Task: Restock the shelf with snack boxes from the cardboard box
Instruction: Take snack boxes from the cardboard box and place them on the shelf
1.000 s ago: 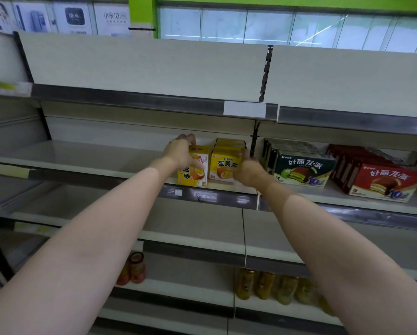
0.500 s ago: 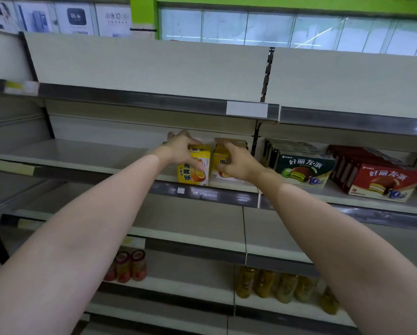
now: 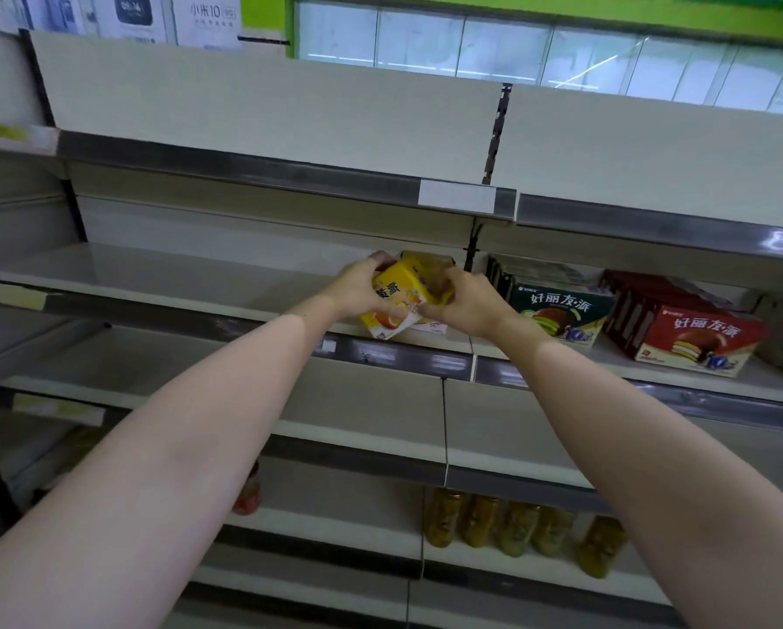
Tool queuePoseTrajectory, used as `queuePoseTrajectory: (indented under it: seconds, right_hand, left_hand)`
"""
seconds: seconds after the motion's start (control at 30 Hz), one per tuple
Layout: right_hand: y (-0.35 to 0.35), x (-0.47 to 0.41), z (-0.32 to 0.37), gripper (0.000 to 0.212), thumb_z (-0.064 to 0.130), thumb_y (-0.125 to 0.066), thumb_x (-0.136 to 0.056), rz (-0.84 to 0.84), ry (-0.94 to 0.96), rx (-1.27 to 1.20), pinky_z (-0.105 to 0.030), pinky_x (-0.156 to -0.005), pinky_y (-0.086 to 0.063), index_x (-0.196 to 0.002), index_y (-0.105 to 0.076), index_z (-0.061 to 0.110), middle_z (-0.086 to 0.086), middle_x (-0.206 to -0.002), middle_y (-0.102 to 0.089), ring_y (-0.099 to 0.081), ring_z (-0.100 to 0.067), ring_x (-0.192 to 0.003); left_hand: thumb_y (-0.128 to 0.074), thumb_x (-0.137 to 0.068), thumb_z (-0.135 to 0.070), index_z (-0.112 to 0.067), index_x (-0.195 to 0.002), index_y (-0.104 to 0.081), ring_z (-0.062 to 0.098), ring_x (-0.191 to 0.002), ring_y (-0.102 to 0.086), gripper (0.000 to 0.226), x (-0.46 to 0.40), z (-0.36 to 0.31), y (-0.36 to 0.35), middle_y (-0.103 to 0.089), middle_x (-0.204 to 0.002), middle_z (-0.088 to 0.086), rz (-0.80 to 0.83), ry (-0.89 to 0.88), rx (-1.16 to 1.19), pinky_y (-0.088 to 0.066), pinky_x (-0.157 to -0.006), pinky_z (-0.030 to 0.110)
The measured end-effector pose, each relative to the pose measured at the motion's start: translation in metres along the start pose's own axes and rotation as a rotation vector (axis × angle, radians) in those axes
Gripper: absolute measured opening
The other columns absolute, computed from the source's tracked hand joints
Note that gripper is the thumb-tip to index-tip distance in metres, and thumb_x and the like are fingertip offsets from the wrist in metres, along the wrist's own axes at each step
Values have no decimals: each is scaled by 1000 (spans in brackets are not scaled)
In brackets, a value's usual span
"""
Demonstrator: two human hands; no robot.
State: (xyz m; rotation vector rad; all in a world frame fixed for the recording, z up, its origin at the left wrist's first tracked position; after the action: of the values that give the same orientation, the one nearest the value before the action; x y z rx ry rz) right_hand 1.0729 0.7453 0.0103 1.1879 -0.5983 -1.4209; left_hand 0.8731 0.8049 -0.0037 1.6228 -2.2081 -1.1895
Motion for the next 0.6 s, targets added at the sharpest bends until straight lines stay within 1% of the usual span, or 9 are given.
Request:
queuePoseTrajectory:
  seconds: [0.07, 0.1, 0.17, 0.23, 0.27, 0.33, 0.4, 0.47, 0.6]
  right_hand:
    - [4, 9, -12, 34, 39, -74, -84, 74, -43, 57, -29, -77, -46, -106, -56, 19, 1, -99, -62, -61, -20, -92]
    - [2, 14, -19, 32, 40, -73, -85, 133, -60, 109, -28, -75, -43, -107, -57, 22, 0, -98, -62, -62, -21, -93]
    - [-4, 20, -32, 39, 47, -68, -87, 195, -103, 148, -27, -75, -42, -117, -58, 24, 0, -101, -65, -63, -23, -96]
    - [-10, 22, -40, 50, 54, -68, -86, 146, -159, 89, -30, -76, -48, -123, -56, 22, 0, -106, -65, -64, -24, -98]
    - [-10, 23, -39, 56, 54, -70, -85, 107, -195, 42, -34, -79, -51, -125, -54, 19, -2, -109, -64, -64, -25, -100]
    - [-12, 23, -34, 64, 45, -72, -87, 89, -240, -20, -37, -89, -51, -136, -43, 15, -6, -116, -61, -62, -29, -107]
    - [-15, 20, -29, 68, 32, -72, -90, 93, -233, -33, -38, -91, -49, -144, -34, 15, -10, -121, -61, -61, -32, -111]
    - [-19, 12, -26, 67, 24, -72, -89, 83, -222, -18, -40, -95, -51, -144, -35, 15, -13, -127, -61, -62, -32, -111]
    - [-22, 3, -25, 56, 19, -73, -88, 72, -231, 38, -41, -94, -52, -135, -44, 13, -13, -122, -62, -63, -30, -107]
  left_hand:
    - [-93, -62, -16, -16, -140, -48, 22, -124, -53, 90, 0, -5, -7, -54, -137, 5, 76, -14, -9, -46, -101, 30]
    - [-93, -61, -18, -17, -141, -49, 22, -126, -51, 91, -1, -6, -11, -50, -141, 5, 106, -23, -38, -44, -105, 32]
    - [-91, -64, -20, -16, -143, -48, 24, -127, -48, 90, -4, -6, -18, -43, -144, 8, 119, -33, -103, -41, -108, 32]
    - [-89, -66, -15, -12, -144, -46, 24, -125, -48, 89, -6, -6, -23, -43, -144, 11, 96, -25, -124, -39, -103, 26]
    - [-88, -68, -12, -10, -144, -45, 23, -124, -50, 88, -7, -6, -25, -44, -144, 11, 98, -18, -114, -41, -101, 24]
    - [-86, -70, -5, -8, -147, -41, 24, -126, -51, 89, -9, -7, -28, -45, -146, 12, 109, 11, -80, -42, -100, 24]
    - [-84, -71, -3, -8, -148, -38, 26, -130, -49, 90, -10, -8, -31, -47, -146, 11, 100, 41, -70, -41, -106, 30]
    - [-82, -73, -2, -10, -149, -37, 27, -131, -50, 89, -12, -8, -36, -49, -145, 10, 92, 68, -51, -43, -108, 38]
    - [-78, -78, -1, -10, -150, -35, 27, -129, -50, 85, -16, -10, -45, -48, -144, 11, 65, 101, -36, -44, -105, 37]
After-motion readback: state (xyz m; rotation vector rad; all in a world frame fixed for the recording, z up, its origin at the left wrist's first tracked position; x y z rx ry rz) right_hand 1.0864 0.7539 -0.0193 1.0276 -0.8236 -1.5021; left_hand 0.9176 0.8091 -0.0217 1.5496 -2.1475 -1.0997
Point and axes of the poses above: each hand's wrist, its own x-axis away from the middle knuckle, its own y-axis out of the back of the hand, z = x × y, the point moved 1 cm from there along -x, towards the middle knuckle
